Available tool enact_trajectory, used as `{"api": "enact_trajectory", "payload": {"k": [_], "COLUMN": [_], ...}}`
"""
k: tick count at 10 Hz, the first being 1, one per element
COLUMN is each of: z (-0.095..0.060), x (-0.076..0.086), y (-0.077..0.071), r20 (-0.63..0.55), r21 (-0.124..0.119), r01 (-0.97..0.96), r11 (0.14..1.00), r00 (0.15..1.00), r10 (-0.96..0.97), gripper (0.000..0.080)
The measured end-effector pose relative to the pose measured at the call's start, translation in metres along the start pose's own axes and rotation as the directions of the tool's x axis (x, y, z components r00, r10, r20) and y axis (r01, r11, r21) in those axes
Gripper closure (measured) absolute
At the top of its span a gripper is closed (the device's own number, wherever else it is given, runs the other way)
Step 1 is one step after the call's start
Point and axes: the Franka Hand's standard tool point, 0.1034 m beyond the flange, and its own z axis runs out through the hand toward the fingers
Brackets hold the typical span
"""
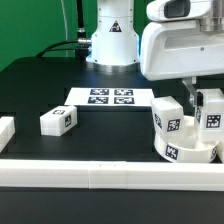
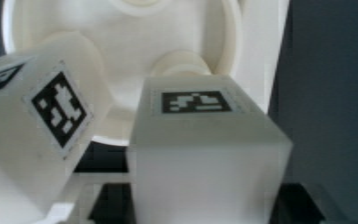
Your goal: Assemble stool
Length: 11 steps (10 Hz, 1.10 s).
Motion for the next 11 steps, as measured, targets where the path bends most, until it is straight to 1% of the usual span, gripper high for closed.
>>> {"api": "enact_trajectory", "payload": {"k": [1, 2, 3, 4, 5, 6, 7, 8, 9, 10, 11], "z": [0.0, -0.0002, -0.0005, -0.0006, -0.0006, -0.0003, 0.0002, 0.0007, 0.0016, 0.0027, 0.0044], "x": [0.0, 0.0001, -0.0013, -0.0031, -0.0032, -0.0033, -0.0036, -0.0038, -0.004, -0.0031, -0.0036], "y": [0.0, 0.0006, 0.0016, 0.0017, 0.002, 0.0035, 0.0043, 0.0044, 0.0044, 0.0031, -0.0018], "r20": [0.0, -0.001, -0.007, -0.007, -0.007, -0.005, -0.006, -0.005, 0.0, 0.0, 0.014], "r21": [0.0, 0.005, 0.002, -0.003, -0.003, 0.001, -0.002, -0.001, 0.006, 0.019, 0.032], "r01": [-0.002, -0.077, -0.193, -0.268, -0.313, -0.405, -0.476, -0.499, -0.576, -0.652, -0.719], "r11": [1.0, 0.997, 0.981, 0.964, 0.95, 0.914, 0.879, 0.867, 0.817, 0.758, 0.694], "r00": [1.0, 0.997, 0.981, 0.963, 0.95, 0.914, 0.879, 0.867, 0.817, 0.758, 0.695], "r10": [0.002, 0.077, 0.193, 0.268, 0.313, 0.405, 0.476, 0.499, 0.576, 0.652, 0.719], "gripper": [0.0461, 0.0461, 0.0461, 0.0461, 0.0461, 0.0461, 0.0461, 0.0461, 0.0461, 0.0461, 0.046]}}
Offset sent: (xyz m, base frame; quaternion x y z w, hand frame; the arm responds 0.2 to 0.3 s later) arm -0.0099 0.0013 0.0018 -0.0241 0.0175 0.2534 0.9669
